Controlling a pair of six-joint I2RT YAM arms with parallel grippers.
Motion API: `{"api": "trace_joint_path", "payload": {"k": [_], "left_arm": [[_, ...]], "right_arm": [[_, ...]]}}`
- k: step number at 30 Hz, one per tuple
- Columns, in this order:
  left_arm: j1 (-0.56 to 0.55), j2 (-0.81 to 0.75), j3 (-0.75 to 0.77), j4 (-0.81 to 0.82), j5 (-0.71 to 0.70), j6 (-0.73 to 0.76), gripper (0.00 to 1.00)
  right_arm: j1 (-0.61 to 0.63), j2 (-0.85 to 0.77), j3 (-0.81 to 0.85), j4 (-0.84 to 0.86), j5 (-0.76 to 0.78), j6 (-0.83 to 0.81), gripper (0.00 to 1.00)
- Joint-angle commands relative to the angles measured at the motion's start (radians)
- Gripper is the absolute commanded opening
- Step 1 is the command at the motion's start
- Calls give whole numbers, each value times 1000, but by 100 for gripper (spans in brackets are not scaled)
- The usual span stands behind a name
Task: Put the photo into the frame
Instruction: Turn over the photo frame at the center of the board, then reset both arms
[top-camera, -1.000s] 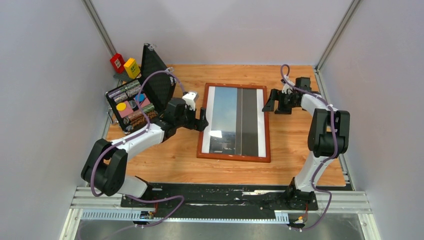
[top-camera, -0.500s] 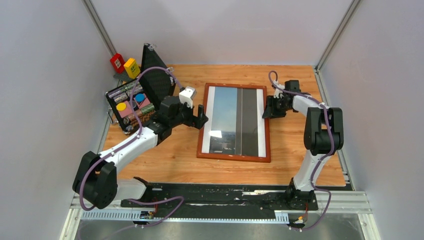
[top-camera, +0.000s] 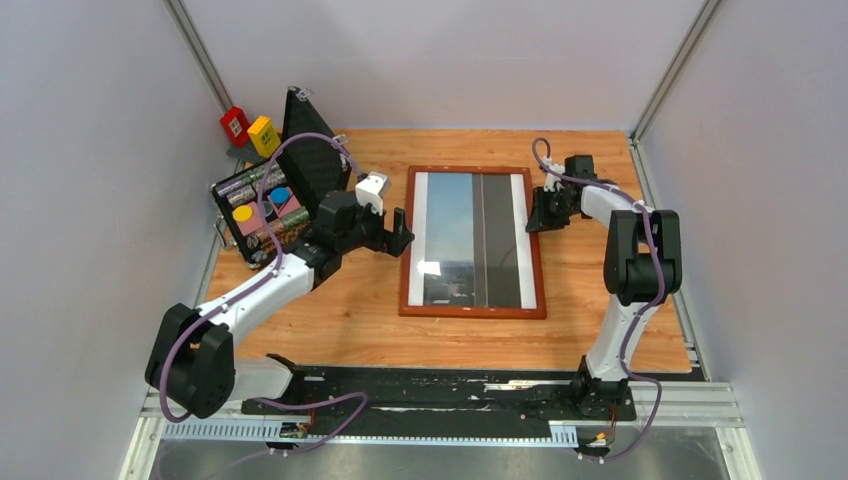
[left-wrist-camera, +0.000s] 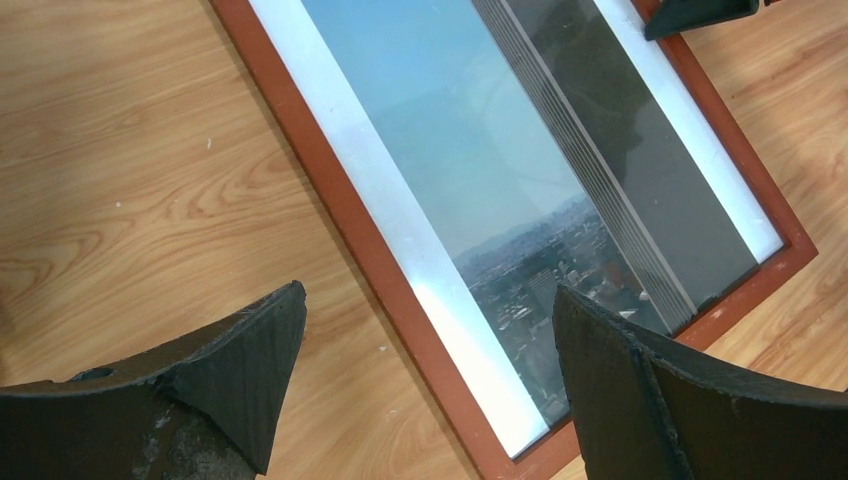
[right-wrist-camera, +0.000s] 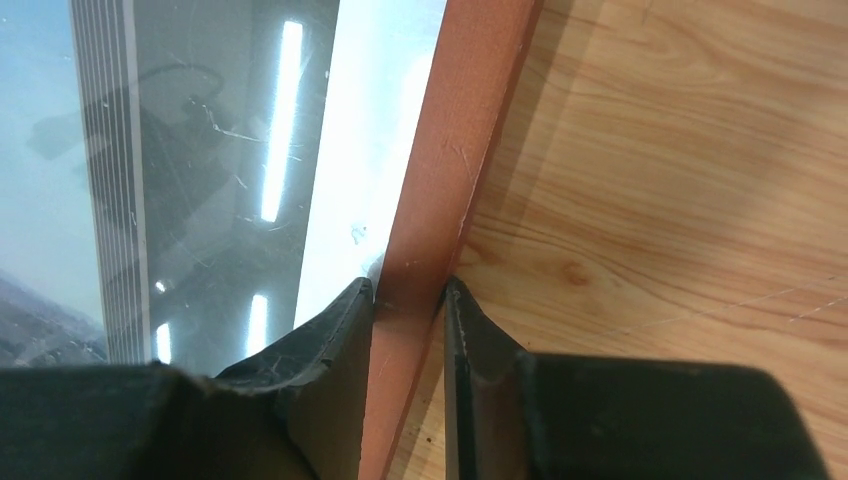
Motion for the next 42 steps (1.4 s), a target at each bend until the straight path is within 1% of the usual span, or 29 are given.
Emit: {"api": "trace_joint_path", "payload": {"k": [1,4,7,9,13,14,18,21,25,27,28,33,36,40,42], "left_arm": [[20,-43,27,36,13,15,100],[29,-44,27,35,17,11,100],[34,-45,28,33,17,11,100],[38,-47,29,34,15,12,100],[56,-63,36,27,-1,17,100],[60,-70,36,28,-5,18,100],[93,-104,23,48,-23,22,100],[124,-132,13,63,-50,37,100],[166,-163,17,93,-136,70,100],[180,-184,19,101,-191,90,100],[187,-191,20,104,-230,98,100],[206,-231,36,104,-345,109,100],[226,-234,51,89,-364,109,100],[259,-219,103,27,-353,103,100],[273,-216,119,-13,-351,109,100]], "right_arm": [[3,23,56,25,30,-39,20],[2,23,61,18,15,-31,22],[3,10,53,15,16,-28,31],[2,-10,45,16,22,-26,40],[3,-74,31,15,33,-15,68],[2,-96,29,17,39,-10,73],[2,-149,20,17,97,-6,84],[2,-179,17,18,147,-12,91],[-1,-213,12,22,244,-4,94],[-6,-230,1,27,275,8,98],[-11,-241,-7,27,281,15,100],[-39,-308,-47,28,263,47,100],[-60,-359,-70,28,252,61,100],[-100,-451,-109,26,243,70,100],[-130,-508,-134,27,216,79,100]]}}
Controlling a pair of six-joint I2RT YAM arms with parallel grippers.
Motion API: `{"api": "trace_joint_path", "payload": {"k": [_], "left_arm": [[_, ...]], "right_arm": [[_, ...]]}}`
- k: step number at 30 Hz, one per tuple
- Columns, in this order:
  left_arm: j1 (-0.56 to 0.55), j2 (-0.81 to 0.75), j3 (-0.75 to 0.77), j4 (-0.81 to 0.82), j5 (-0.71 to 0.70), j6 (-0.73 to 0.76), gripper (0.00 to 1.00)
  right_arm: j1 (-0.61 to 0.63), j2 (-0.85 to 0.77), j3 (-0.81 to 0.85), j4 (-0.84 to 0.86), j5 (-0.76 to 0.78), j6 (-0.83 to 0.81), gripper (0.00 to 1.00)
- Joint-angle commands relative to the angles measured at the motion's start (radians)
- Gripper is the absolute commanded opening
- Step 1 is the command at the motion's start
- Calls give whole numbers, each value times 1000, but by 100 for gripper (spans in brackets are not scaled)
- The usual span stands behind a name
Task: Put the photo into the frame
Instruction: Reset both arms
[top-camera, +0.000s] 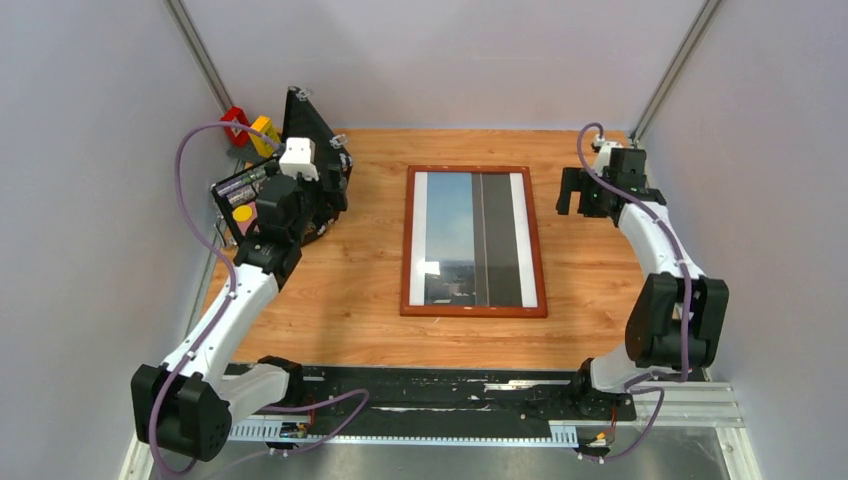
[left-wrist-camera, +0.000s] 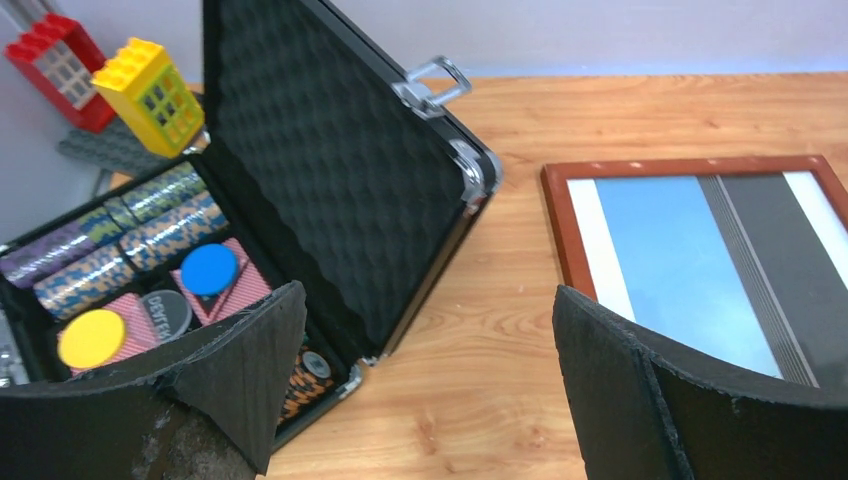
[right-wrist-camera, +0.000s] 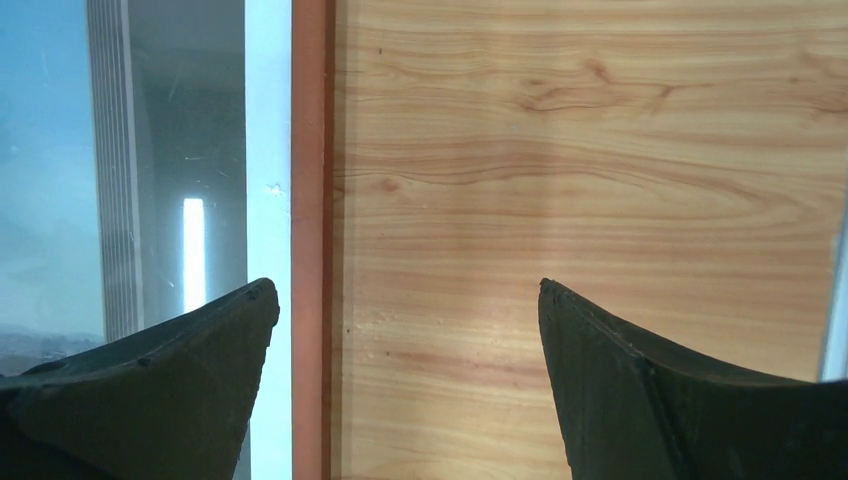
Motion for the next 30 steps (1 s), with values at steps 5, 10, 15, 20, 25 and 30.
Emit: {"api": "trace_joint_path", "payload": {"k": [5,10,15,20,25,30], "left_arm": [[61,-59,48,-71,-25,29,100],[70,-161,15,-136,-26,81,100],[71,-260,0,-211,-27,127,100],[71,-370,-2,-301,-1,129,100],[71,-427,4,-351,6,147,100],[71,-468,-40,-324,16,136,100]], "right_arm": [[-95,-275,-93,24,-88,46,100],[-106,-442,-170,22,-129,50,100],[-108,-607,-236,23,-146,46,100],[-107,-717,-305,18,-172,4,100],[-107,-786,-366,14,-168,-10,100],[-107,-814,-400,14,-156,-21,100]]}}
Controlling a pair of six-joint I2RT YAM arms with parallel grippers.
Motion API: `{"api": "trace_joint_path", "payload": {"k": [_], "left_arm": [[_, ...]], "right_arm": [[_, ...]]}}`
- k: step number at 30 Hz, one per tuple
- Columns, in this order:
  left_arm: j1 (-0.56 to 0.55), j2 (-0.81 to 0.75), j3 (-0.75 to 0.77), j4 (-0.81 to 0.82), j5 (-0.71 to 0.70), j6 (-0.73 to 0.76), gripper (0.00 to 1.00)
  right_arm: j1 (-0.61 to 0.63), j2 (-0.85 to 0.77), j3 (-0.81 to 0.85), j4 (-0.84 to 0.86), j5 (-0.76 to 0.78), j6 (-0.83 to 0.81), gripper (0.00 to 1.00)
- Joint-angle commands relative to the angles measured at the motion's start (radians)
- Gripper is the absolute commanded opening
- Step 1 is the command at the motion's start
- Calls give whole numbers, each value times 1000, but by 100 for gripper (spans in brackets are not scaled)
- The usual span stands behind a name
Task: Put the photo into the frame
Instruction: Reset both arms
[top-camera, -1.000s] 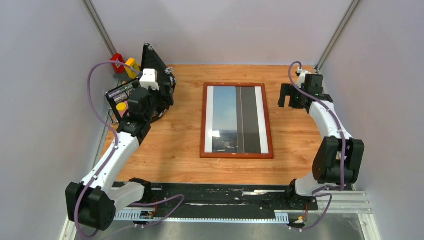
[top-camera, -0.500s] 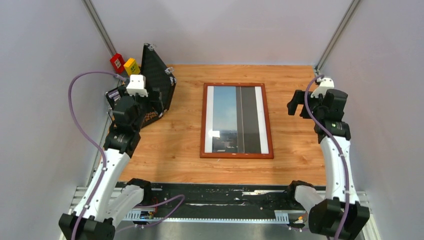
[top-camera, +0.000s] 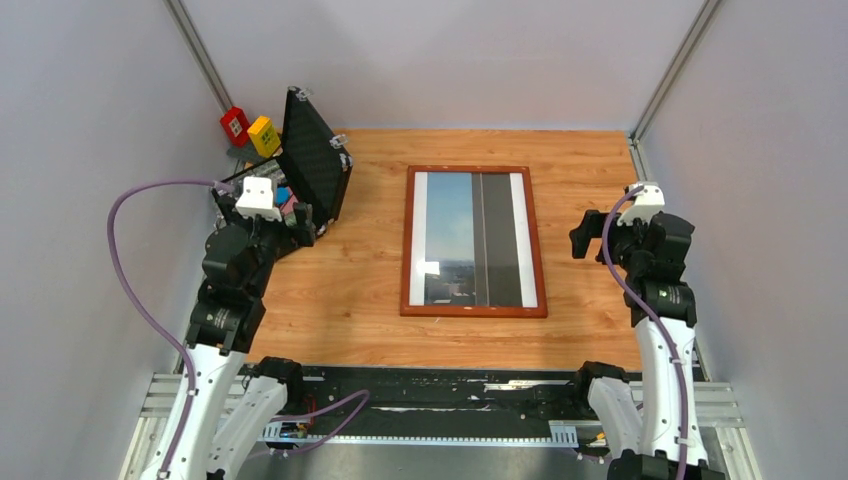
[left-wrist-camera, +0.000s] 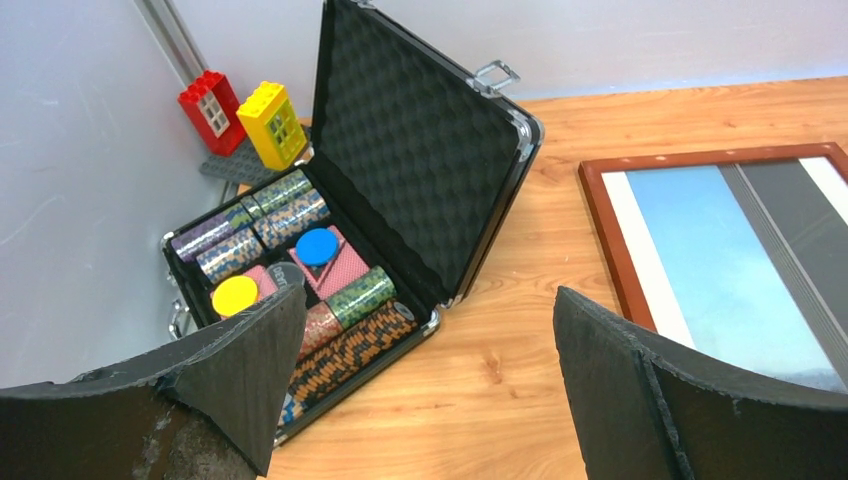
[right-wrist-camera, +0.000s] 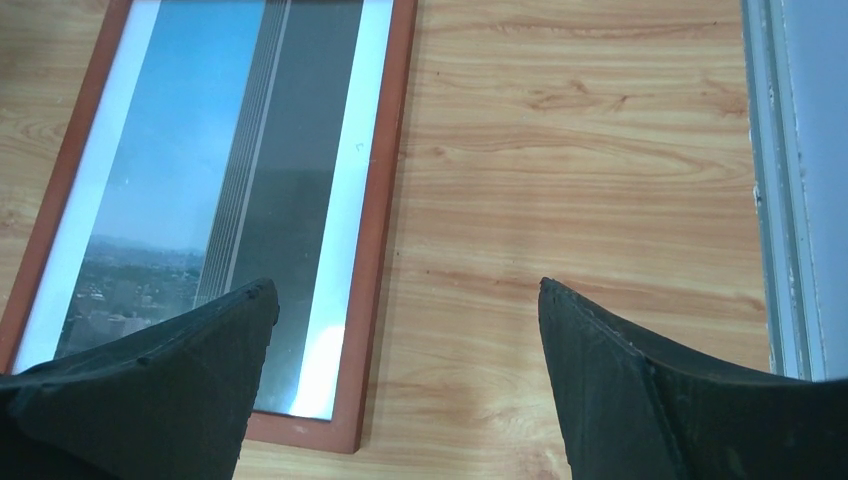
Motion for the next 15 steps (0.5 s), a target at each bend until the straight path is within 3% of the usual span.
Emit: {"api": "trace_joint_path", "payload": {"k": [1,15], "left_arm": [[7,-39,-48,18,18,14,100],[8,-66,-160,81,28,32,100]], "right_arm": [[-4,-29,-11,19,5,-21,100],[-4,-91,-53,29,13,-71,100]]}}
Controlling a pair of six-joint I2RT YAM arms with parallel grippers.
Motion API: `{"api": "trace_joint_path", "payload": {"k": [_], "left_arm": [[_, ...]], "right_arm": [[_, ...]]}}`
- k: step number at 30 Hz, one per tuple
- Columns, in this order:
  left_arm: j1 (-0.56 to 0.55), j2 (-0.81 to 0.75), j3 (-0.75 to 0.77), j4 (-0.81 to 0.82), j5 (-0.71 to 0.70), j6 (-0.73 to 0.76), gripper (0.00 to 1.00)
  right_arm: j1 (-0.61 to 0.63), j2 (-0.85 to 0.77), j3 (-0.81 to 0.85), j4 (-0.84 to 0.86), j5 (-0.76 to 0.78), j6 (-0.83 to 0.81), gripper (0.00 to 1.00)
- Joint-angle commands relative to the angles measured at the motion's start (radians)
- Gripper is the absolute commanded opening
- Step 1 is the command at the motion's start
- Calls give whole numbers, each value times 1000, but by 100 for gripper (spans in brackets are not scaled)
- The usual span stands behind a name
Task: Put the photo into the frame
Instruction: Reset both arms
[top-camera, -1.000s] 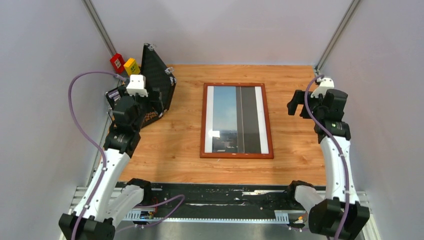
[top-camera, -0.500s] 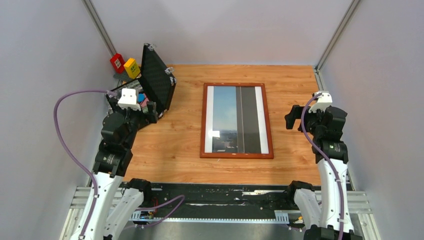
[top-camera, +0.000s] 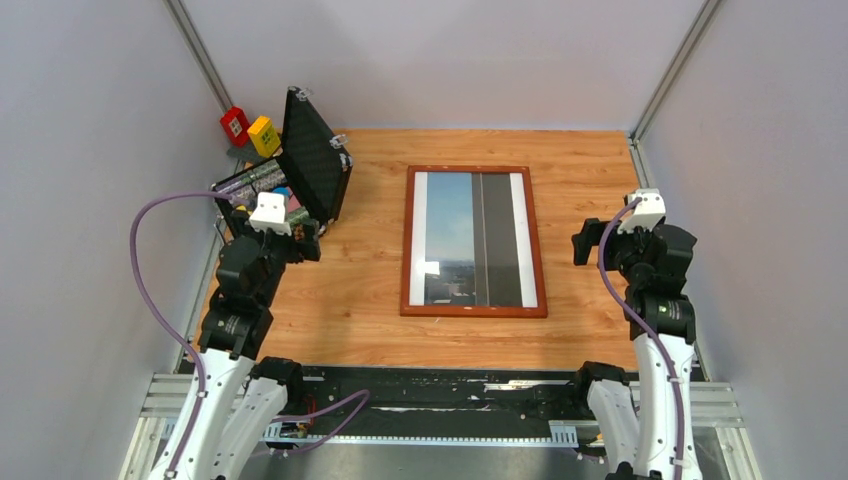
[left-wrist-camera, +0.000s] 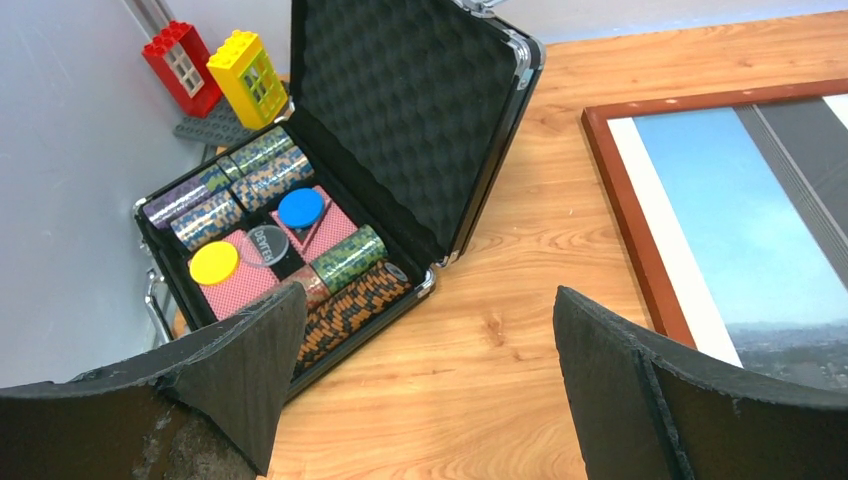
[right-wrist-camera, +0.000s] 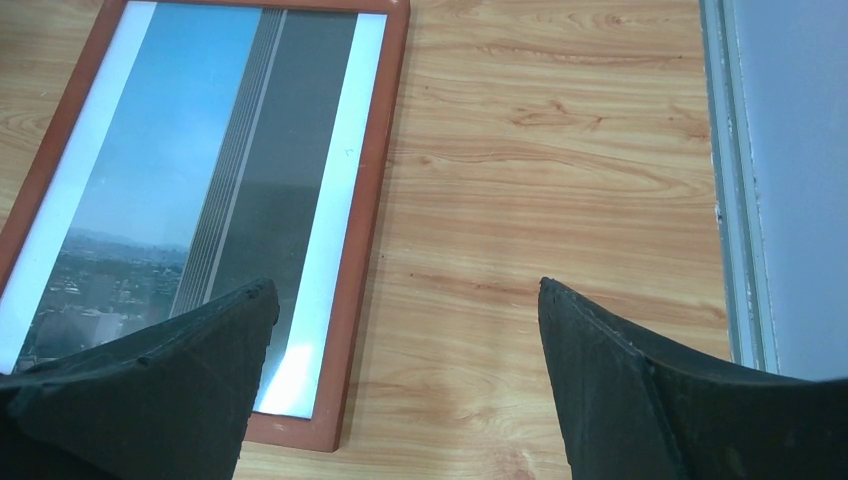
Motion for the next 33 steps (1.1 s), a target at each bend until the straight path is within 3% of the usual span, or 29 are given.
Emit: {"api": "trace_joint_path", "payload": {"k": [1,33], "left_arm": [[8,2,-9,47,9,23,100],[7,-7,-55,47,43,69,100]], "right_arm": [[-4,9,-14,32,4,-22,100],[-4,-34,-32,39,-3,-55,100]]}}
